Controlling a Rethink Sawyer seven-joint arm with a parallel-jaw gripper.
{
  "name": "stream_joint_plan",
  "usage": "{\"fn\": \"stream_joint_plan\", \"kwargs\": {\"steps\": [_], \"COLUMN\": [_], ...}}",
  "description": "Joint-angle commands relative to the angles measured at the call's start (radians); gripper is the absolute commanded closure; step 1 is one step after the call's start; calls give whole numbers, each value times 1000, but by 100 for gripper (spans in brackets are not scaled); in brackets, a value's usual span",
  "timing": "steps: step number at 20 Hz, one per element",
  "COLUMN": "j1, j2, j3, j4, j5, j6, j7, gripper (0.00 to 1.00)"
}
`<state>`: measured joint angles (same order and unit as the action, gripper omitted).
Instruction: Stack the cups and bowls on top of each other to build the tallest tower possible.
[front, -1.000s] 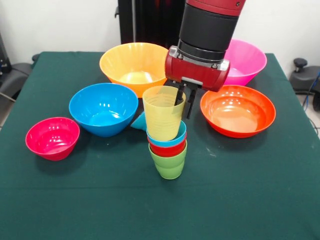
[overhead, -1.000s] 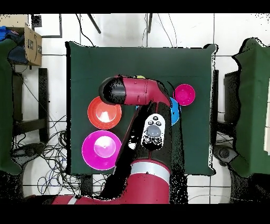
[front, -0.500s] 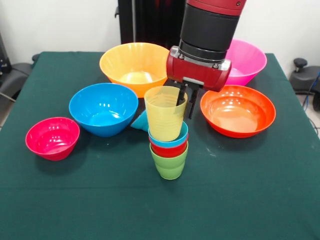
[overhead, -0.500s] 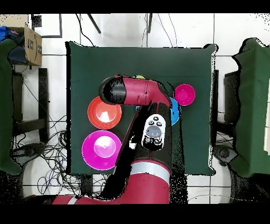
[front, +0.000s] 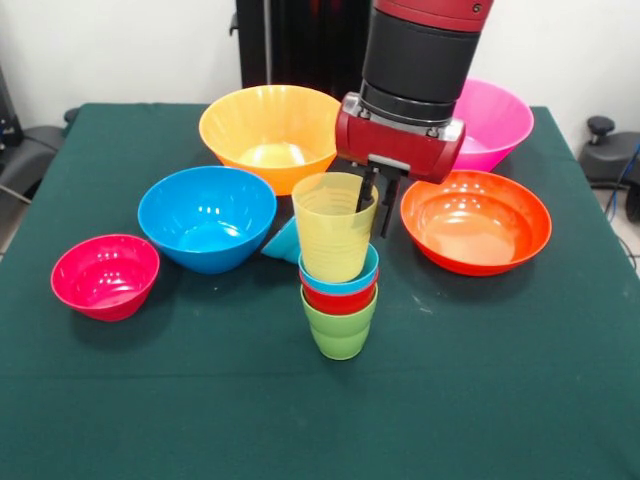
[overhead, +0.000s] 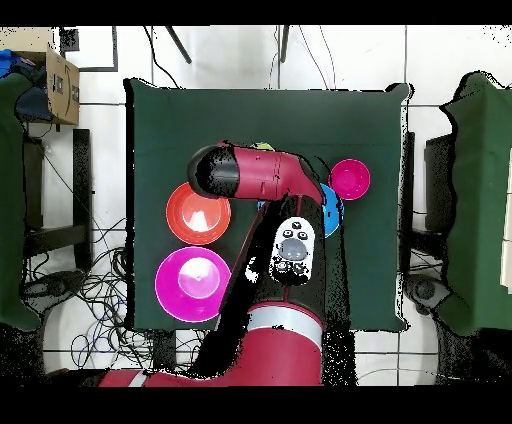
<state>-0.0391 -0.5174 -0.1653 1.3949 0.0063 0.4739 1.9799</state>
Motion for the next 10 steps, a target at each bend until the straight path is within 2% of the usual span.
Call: {"fn": "stream_joint_plan", "kwargs": {"steps": [1,10], "j1": [-7,14], "j2": [65,100], "j3": [107,102], "j4": [84,89], "j5": [23,29], "j6": [-55,-100], "j7": [136,158], "gripper": [100,100]}}
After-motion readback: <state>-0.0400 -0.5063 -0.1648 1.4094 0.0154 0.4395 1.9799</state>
